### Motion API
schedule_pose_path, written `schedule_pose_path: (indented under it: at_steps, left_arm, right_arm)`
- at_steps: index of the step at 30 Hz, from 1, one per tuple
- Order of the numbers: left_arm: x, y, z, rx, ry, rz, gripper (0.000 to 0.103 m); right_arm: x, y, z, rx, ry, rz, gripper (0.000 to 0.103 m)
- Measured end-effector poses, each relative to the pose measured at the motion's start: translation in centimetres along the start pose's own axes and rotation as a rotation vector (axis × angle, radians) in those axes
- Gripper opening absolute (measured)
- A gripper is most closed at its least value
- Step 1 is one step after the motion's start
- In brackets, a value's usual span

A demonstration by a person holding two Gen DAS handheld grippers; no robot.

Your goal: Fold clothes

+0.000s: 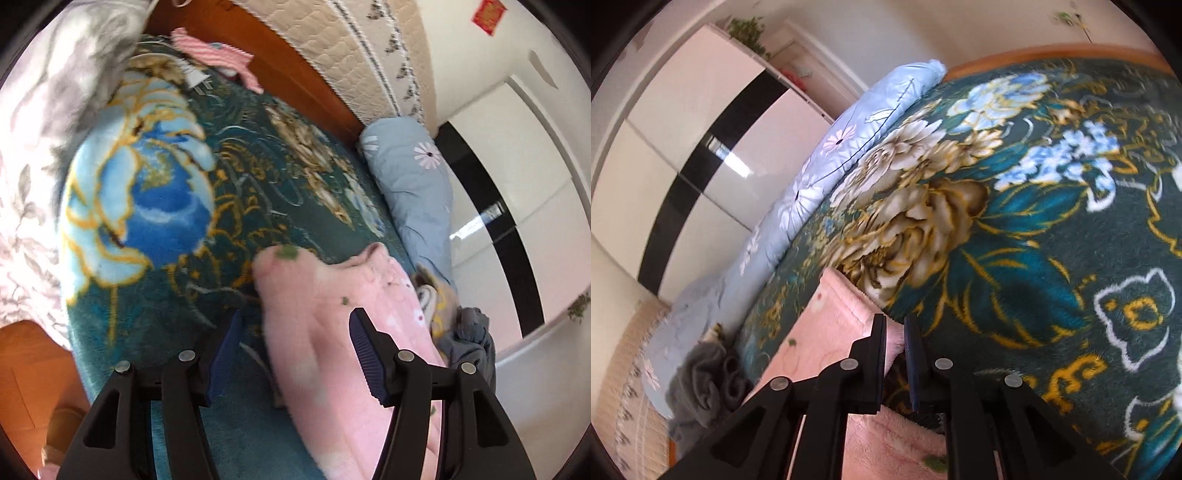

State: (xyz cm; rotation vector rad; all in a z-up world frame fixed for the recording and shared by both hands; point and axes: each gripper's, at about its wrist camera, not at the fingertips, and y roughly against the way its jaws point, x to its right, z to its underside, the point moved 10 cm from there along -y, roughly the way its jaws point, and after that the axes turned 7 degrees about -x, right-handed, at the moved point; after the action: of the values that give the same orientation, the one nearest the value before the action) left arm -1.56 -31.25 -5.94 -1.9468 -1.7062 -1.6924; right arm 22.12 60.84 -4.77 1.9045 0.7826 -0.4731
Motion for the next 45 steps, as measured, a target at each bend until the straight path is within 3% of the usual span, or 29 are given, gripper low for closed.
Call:
schedule_pose_path:
  at_steps: [2,5,9,11,14,15,22,25,30,33,35,36,37,38,40,43,45]
  left_arm:
    - [1.0,-0.5,0.3,-0.018,-0.006,0.057,0.06]
    - [1.4,-0.9,0.6,-0.034,-0.028,0.063,0.06]
    - [1.8,-1.1,1.0,-0.05,-0.047,0.081,0.06]
    - [1.8,-1.0,0.9,-0.05,-0.043,0.097,0.06]
    - [1.8,-1.1,0.9,-0.049,-0.043,0.11,0.06]
    - [1.8,-0.9,1.0,-0.048,-0.044,0.115,0.06]
    - [1.6,-0.4,1.0,-0.047,-0.019,0.151,0.06]
    - [1.6,-0.3,1.1,-0.048,-0.019,0.155,0.06]
    - [1.5,-0.4,1.2,-0.06,-0.022,0.156,0.06]
    - [1.7,-0.7,1.2,-0.066,-0.03,0.148,0.06]
    - [1.6,-0.9,1.3,-0.069,-0.03,0.126,0.06]
    - [1.4,-1.0,1.2,-0.065,-0.024,0.106,0.057]
    - [1.0,-1.1,1.1,-0.06,-0.012,0.081,0.046]
    - [0.4,-1.2,1.0,-0.058,0.018,0.042,0.028]
    - [-0.7,-1.8,0.8,-0.085,0.094,-0.018,0.011]
    - [0.4,-1.4,0.1,-0.105,0.105,-0.019,0.007]
    - [2.7,0.6,-0.8,-0.076,0.082,0.065,0.006]
  right_arm:
    - [0.3,0.1,-0.2,0.012,-0.018,0.002,0.012]
    - [0.4,0.9,-0.4,0.038,-0.011,0.059,0.013]
    - [-1.9,3.3,1.4,-0.022,0.0,-0.05,0.013]
    - [-3.1,4.8,2.5,-0.058,0.04,-0.064,0.013]
    - [-2.9,7.0,3.5,-0.124,0.065,-0.03,0.018]
    - [-2.3,7.6,3.7,-0.152,0.056,-0.013,0.025]
    - [2.5,12.0,3.9,-0.213,0.054,0.13,0.031]
    - [4.2,11.3,5.3,-0.313,0.03,0.137,0.037]
    - [6.2,8.7,7.9,-0.405,-0.042,0.153,0.038]
    - [6.6,7.8,8.5,-0.391,-0.073,0.145,0.038]
    - [6.1,7.6,8.5,-0.38,-0.08,0.105,0.031]
    - [5.7,7.5,8.6,-0.379,-0.088,0.079,0.016]
    - [5.4,7.5,8.6,-0.376,-0.096,0.057,0.006]
    - [5.0,7.7,8.4,-0.362,-0.1,0.055,0.006]
    - [3.5,8.8,7.2,-0.3,-0.081,0.06,0.005]
    - [-0.1,11.6,4.5,-0.212,-0.016,-0.007,0.004]
    - [-2.7,14.8,2.1,-0.129,0.006,-0.084,0.004]
